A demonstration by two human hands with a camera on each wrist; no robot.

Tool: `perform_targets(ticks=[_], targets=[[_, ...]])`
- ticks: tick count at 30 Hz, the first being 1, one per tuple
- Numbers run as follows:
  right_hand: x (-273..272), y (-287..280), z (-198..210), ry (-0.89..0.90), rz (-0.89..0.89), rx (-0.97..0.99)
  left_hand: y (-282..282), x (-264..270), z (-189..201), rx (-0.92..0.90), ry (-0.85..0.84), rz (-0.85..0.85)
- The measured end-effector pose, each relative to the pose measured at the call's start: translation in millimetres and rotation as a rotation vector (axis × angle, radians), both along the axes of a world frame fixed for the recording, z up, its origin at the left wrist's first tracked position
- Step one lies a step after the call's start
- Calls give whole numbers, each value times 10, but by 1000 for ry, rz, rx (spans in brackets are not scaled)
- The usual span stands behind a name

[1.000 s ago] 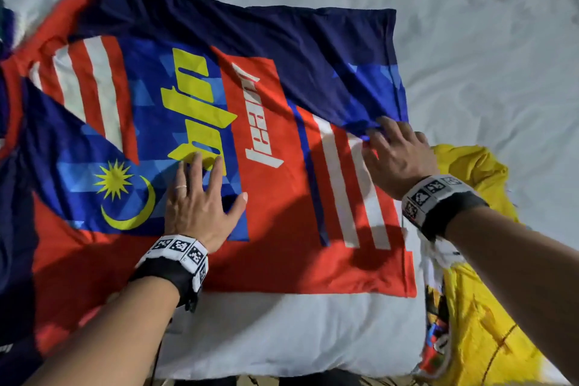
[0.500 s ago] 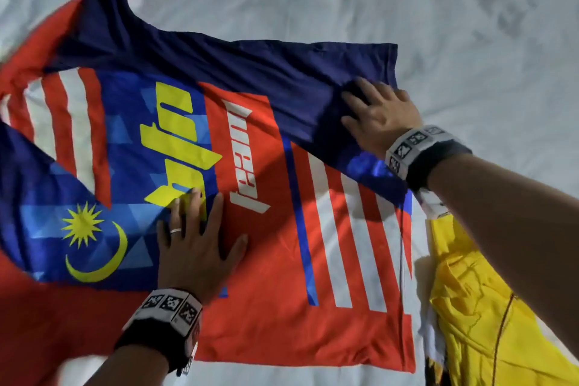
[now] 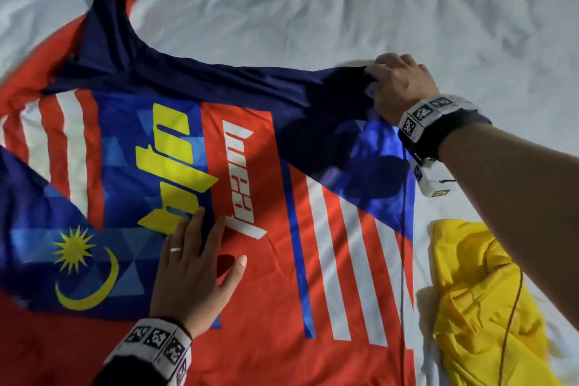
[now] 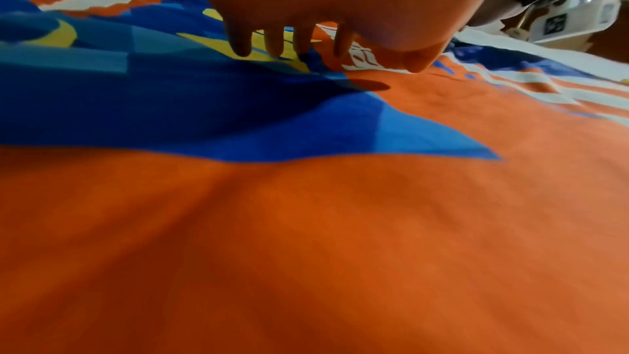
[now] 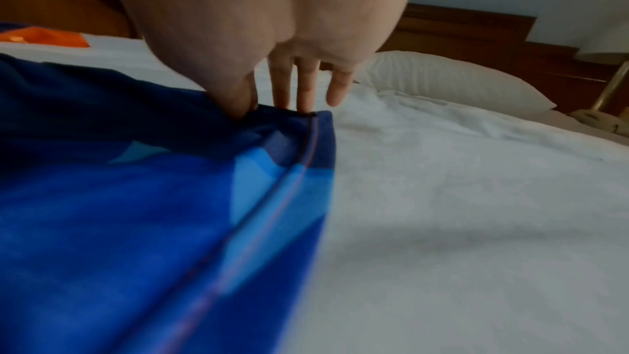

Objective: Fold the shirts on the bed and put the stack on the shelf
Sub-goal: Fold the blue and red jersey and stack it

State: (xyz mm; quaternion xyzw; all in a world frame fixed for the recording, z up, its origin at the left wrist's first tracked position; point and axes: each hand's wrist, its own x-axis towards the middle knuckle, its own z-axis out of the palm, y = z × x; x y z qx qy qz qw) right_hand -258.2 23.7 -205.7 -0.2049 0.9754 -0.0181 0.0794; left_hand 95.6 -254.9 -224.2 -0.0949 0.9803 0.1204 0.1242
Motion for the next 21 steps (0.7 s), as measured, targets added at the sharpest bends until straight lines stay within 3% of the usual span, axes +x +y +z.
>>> perform_targets(ticks=[4,5,9,11,15,18,21], targets=[[-7,147,24,-24,-157,150,-262,-103,-97,-35,-26,-12],[34,141,21,19,-135,126,-310,-117,-119,-39,-28,-23],[284,-211,-44,82,227,-24,-372,-194,-151,-63,23,-16],[343,-509,-32,63,228,-113,-406,-272,-168,-91,18,-24],[258,-1088,39,-50,165,-179,-699,-328,-174,-155,-206,-107],[149,-1343,62,-166,103,-87,-1056,-418,95,0,-104,54],[100,-1444,78,-161,80,-15,-1509,-517,468,154,27,197]])
